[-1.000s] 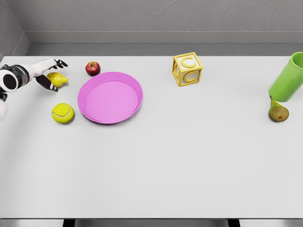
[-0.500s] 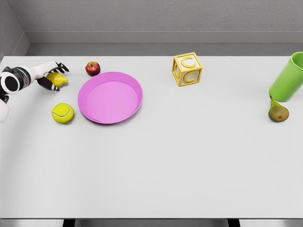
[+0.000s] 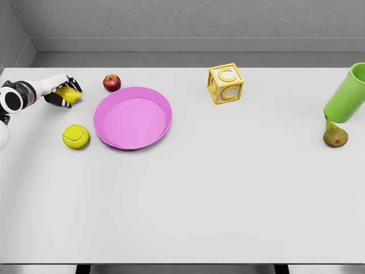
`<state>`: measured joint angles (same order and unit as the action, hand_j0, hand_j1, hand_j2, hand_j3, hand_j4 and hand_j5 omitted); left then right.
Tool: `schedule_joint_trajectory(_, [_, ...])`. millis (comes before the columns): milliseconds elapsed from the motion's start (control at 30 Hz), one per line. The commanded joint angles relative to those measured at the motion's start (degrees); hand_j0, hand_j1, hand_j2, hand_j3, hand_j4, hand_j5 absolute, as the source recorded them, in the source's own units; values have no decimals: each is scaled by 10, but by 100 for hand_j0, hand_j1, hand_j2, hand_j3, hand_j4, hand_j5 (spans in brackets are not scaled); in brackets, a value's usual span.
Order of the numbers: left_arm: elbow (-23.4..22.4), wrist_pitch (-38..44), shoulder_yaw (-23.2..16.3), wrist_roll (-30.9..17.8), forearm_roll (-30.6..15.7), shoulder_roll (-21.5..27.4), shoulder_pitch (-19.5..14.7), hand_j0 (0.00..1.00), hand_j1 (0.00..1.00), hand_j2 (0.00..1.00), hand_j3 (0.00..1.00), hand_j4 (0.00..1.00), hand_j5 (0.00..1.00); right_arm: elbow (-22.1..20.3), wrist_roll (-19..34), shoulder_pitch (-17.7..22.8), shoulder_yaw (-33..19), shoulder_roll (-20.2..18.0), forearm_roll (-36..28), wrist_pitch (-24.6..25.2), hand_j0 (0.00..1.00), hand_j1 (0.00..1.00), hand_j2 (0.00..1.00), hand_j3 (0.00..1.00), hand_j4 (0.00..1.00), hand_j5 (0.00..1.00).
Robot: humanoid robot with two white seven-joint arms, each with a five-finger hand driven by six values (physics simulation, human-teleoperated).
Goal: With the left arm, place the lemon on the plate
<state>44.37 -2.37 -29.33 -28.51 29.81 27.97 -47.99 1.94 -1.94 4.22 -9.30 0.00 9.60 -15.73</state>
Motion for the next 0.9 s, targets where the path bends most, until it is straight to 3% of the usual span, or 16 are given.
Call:
schedule_joint_trajectory(0, [2, 0, 3, 0, -2, 2, 0, 54, 54, 54, 54, 54, 54, 0, 0, 0, 0, 0, 0, 0, 100, 100, 100, 100, 100, 100])
schedule_joint_trajectory(233, [11, -3, 5, -1, -9, 4, -4, 53, 53, 53, 53, 53, 53, 0, 0, 0, 0, 0, 0, 0, 100, 100, 100, 100, 100, 100])
schedule_joint_trajectory(867, [115, -14, 7, -4, -19, 20, 8, 49, 49, 49, 49, 49, 49, 0, 0, 0, 0, 0, 0, 0, 100, 100, 100, 100, 100, 100])
